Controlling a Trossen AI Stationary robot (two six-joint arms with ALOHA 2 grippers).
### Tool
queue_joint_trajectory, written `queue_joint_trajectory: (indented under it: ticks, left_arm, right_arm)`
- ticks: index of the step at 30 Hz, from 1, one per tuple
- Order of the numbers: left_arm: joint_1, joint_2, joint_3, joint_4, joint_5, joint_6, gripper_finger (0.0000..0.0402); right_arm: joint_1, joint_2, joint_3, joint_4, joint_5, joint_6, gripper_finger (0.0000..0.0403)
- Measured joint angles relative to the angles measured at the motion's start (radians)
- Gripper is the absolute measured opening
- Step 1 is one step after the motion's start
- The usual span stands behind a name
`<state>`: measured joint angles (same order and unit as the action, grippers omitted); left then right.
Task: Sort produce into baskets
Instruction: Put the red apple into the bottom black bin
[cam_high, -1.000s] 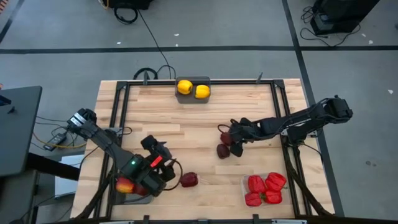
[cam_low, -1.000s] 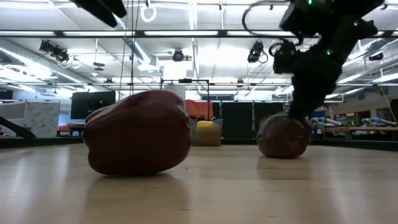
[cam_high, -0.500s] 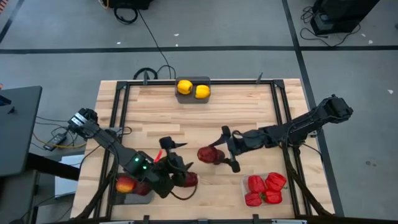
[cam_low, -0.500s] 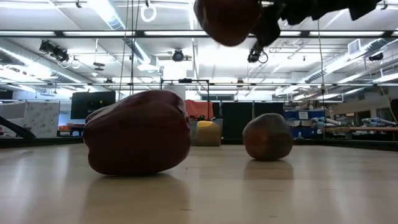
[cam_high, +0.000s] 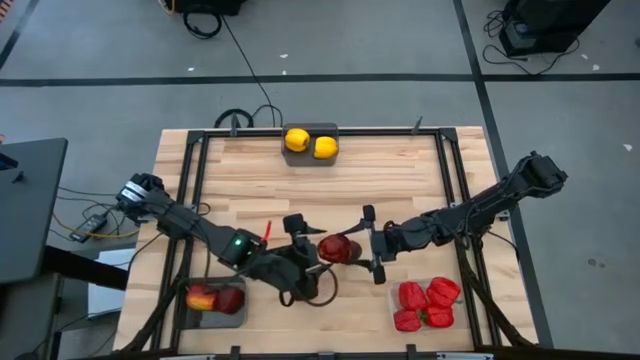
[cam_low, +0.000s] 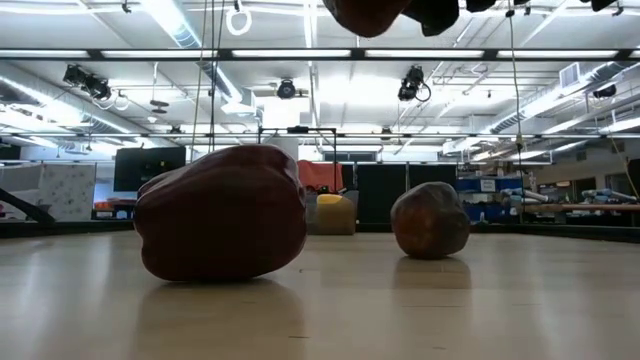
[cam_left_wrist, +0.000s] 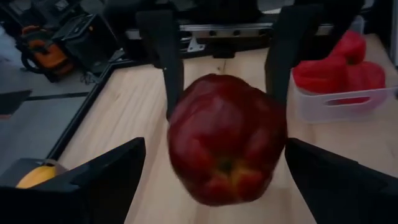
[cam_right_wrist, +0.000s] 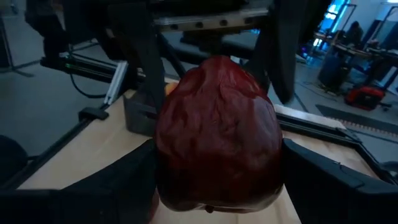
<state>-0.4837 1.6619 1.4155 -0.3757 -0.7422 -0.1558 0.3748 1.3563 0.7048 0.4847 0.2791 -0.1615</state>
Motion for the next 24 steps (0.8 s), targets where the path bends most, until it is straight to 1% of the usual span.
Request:
queue_joint_trajectory:
  ticks: [4,6,8,12,13,17,20,22,24]
  left_arm:
    - [0.013,0.015,0.000,0.018,-0.001,0.002,0.0391]
    - [0.013,0.015,0.000,0.020,-0.010,0.003,0.0384]
    - [0.012,0.015,0.000,0.025,-0.016,0.015,0.0356]
    - [0.011,0.015,0.000,0.021,-0.019,0.020,0.0260]
    - [0.012,0.015,0.000,0.020,-0.014,0.019,0.0242]
    - [0.015,0.011,0.002,-0.008,-0.016,0.017,0.0240]
    - [-0.001,0.009,0.053,-0.162,-0.041,-0.015,0.0240]
    - [-0.017,0.007,0.113,-0.321,-0.080,-0.081,0.0240]
    - [-0.029,0.002,0.171,-0.458,-0.087,-0.169,0.0240]
  right_arm:
    - [0.006,0.000,0.000,-0.002,0.014,0.001,0.0311]
    - [0.011,0.000,0.000,0.000,0.026,0.001,0.0312]
    - [0.016,0.000,0.000,0.003,0.044,0.005,0.0313]
    - [0.016,0.000,0.000,-0.001,0.042,0.005,0.0328]
    - [0.017,0.000,0.000,-0.003,0.034,0.005,0.0334]
    - [0.017,0.000,0.000,-0.003,0.039,0.047,0.0358]
    - [0.020,0.000,0.001,-0.018,0.055,0.120,0.0368]
    - [0.024,-0.001,0.001,-0.053,0.080,0.185,0.0371]
    - [0.025,0.000,0.001,-0.100,0.110,0.236,0.0372]
